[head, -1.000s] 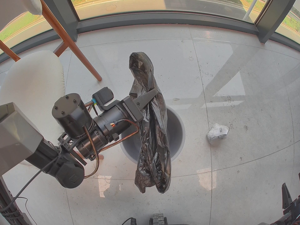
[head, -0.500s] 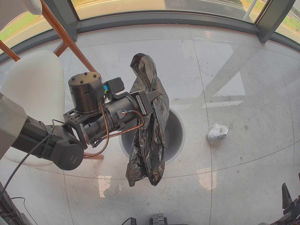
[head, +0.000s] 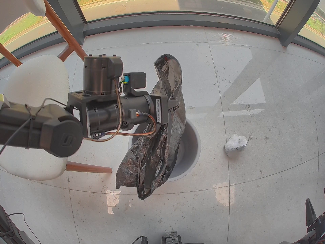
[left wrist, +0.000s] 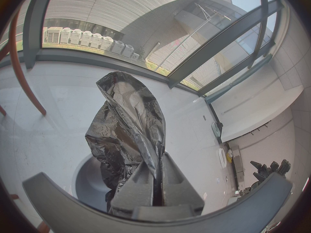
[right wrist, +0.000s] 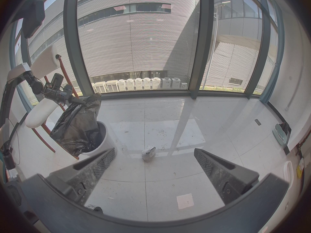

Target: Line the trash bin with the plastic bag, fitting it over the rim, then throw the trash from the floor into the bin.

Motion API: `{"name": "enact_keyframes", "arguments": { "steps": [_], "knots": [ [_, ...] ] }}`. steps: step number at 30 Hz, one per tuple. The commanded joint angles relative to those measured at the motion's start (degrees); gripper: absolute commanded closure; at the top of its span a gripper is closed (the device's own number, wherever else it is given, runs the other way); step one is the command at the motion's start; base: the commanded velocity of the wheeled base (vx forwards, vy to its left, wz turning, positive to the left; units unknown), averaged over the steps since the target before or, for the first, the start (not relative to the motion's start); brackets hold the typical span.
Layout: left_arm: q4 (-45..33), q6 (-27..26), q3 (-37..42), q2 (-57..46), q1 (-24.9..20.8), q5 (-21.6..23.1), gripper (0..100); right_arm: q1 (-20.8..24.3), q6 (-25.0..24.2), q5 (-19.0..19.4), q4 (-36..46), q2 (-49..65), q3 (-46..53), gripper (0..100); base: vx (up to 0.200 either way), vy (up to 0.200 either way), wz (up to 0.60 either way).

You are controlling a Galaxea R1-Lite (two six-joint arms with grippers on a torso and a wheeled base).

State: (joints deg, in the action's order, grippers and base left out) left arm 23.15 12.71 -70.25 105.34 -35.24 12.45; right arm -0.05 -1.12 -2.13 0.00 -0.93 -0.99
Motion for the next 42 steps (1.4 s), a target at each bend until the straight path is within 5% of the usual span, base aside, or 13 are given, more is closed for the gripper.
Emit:
{"name": "enact_keyframes", "arguments": {
  "steps": [1, 9, 18, 21, 26, 42],
  "knots": [
    [-5.31, -1.99, -5.95, -0.84, -1.50, 0.39, 100, -0.04, -0.28, -0.85, -0.09, 0.93, 0.99, 0, 0.000, 0.000, 0.00],
    [-12.43, -12.45, -6.56, -0.84, -2.02, 0.47, 100, -0.21, -0.20, -1.03, 0.00, 0.93, 0.99, 0, 0.000, 0.000, 0.00],
    [-12.25, -13.51, -1.82, -0.84, -3.17, 0.30, 100, -0.13, 1.56, 0.38, -0.70, 0.93, 0.99, 0, 0.000, 0.000, 0.00],
    [-12.43, -14.82, -1.02, -0.92, -3.25, 0.30, 100, 0.75, 2.26, 1.17, -5.89, -5.93, -11.93, 0, 0.000, 0.000, 0.00],
    [-12.34, -15.53, -0.50, -0.75, -3.52, 0.21, 100, 7.52, -9.51, 1.69, -6.24, -15.33, -7.54, 0, 0.000, 0.000, 0.00],
    [-12.87, -22.56, 1.96, -0.92, -4.13, -0.32, 100, 20.88, -18.04, 16.46, -5.45, -52.95, -30.04, 0, 0.000, 0.000, 0.00]
  ]
}}
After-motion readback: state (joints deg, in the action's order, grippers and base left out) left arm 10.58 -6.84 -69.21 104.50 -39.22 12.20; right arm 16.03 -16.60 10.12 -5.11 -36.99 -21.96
